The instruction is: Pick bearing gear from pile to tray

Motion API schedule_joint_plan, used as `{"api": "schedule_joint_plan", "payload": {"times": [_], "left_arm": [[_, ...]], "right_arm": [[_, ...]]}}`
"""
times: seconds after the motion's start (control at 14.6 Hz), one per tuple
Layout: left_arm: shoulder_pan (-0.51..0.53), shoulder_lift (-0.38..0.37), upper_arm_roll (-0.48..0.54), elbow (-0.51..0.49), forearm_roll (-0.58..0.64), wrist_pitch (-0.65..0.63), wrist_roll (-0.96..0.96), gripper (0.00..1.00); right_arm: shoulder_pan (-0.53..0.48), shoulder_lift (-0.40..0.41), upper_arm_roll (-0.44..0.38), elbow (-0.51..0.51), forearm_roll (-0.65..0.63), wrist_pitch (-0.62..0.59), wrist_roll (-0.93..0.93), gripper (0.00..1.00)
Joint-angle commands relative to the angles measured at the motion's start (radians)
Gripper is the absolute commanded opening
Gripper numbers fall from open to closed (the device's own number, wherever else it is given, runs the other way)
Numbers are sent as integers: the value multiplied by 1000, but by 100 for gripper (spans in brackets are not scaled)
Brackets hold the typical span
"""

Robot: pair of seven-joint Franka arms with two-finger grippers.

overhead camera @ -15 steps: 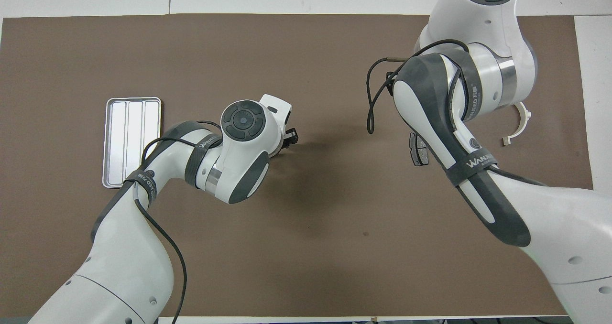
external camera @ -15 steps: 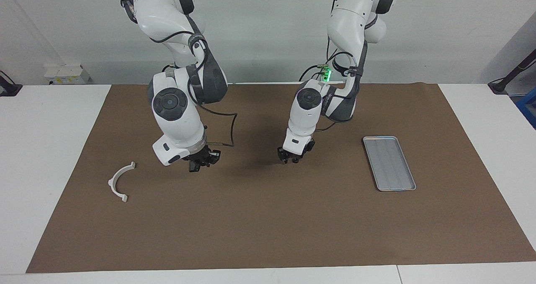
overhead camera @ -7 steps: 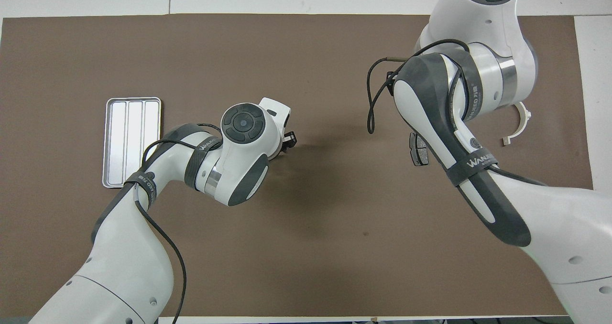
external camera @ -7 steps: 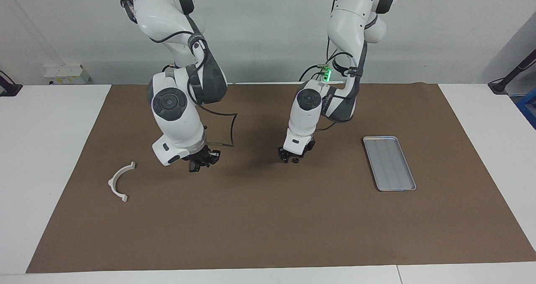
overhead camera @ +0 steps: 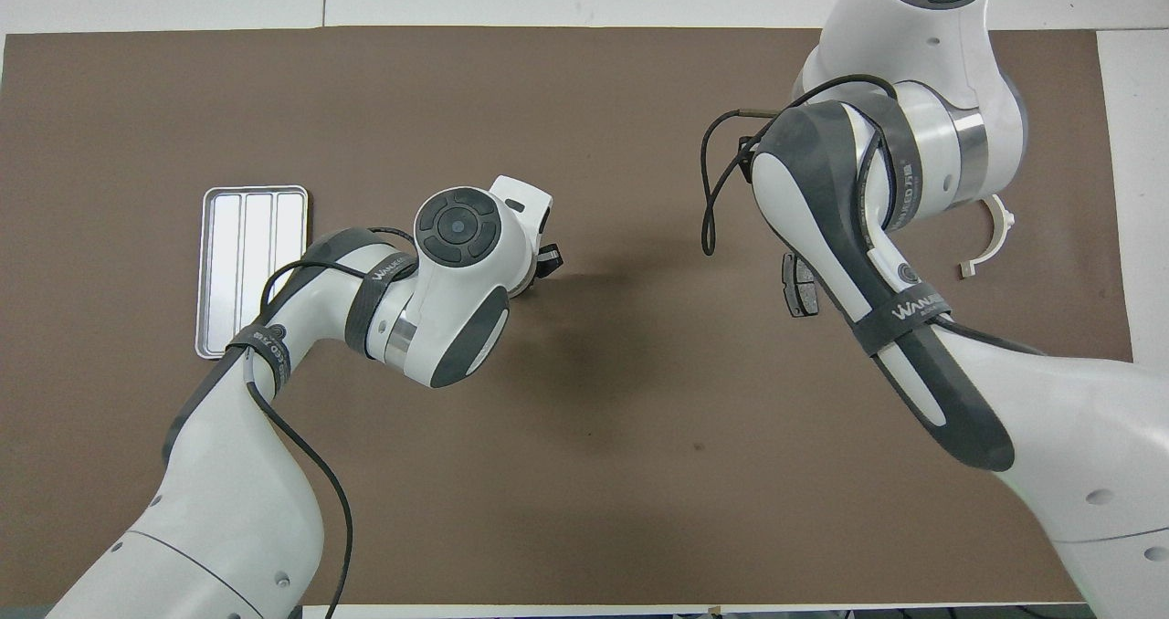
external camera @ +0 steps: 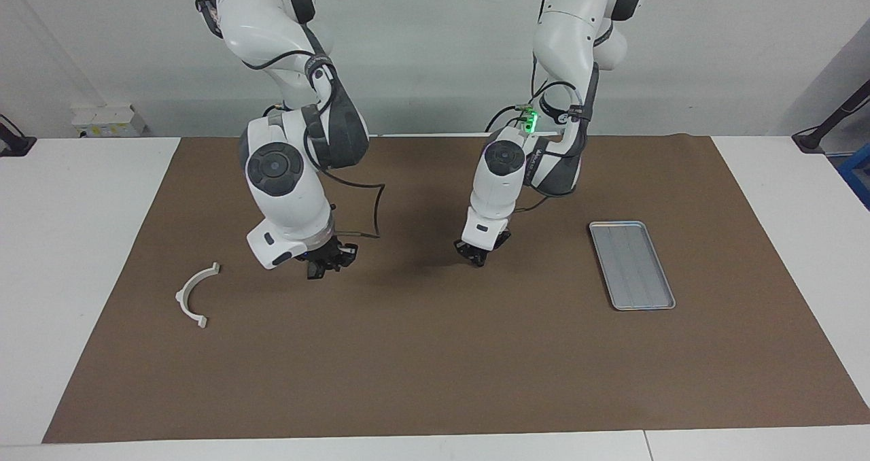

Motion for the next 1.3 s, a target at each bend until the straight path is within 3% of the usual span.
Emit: {"api": "schedule_joint_plan", "payload": {"times": [0.0,0.27,0.62,0.89,1.03,1.23], "left_arm": [[20,-67,26,-2,22,-84,10,0],[186,-228,23,-95,24,-225,323,0],[374,-294,25,-184,24,-257,675,0],[501,-342,25,-328,24,-117,866,0],[547,-357,25,-393,24,-24,898,0],[575,-353,25,-414,24,13,900,0]], "right_arm": [[-9,-8,14,2,18,-15,20,0],[-1,-8,87,4,15,2,192,0],[186,13,102,4,6,98,573,0],[336,137,86,40,-55,222,800,0],[371,190,91,56,-108,267,869,0],[381,220,89,44,-118,316,882,0]]}}
